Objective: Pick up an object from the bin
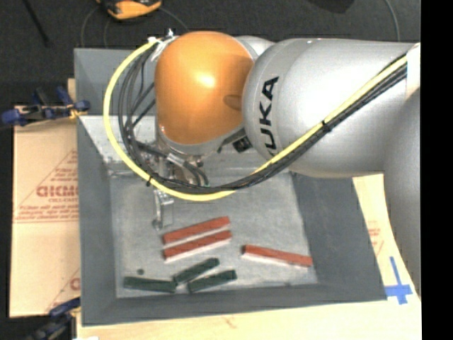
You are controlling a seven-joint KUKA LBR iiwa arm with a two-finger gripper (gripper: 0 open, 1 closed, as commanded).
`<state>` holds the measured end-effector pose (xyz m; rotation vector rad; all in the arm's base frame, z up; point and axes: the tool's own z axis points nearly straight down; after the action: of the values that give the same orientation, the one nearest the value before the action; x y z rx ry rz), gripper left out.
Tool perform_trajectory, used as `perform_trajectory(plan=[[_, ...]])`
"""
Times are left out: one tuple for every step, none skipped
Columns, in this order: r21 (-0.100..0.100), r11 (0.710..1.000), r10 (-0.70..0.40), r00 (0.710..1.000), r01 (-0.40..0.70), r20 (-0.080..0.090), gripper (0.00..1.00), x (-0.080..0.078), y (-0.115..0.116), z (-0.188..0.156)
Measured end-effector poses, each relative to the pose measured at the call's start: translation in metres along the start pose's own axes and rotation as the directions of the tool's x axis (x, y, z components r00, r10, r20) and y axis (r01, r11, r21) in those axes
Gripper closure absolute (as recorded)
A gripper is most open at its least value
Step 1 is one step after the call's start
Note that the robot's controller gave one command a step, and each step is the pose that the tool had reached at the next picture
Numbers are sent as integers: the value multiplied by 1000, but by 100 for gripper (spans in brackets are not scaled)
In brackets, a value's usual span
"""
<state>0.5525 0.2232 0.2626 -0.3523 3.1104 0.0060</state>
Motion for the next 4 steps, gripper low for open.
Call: perform_trajectory(plan=[[2,1000,29,1000,-29,-6,0,16,-15,62],[3,1000,24,1000,-24,-19,0,-9,-38,78],[2,999,50,999,-50,-3,0,-2,-84,68],[4,999,54,999,-54,-1,0,5,-112,120]])
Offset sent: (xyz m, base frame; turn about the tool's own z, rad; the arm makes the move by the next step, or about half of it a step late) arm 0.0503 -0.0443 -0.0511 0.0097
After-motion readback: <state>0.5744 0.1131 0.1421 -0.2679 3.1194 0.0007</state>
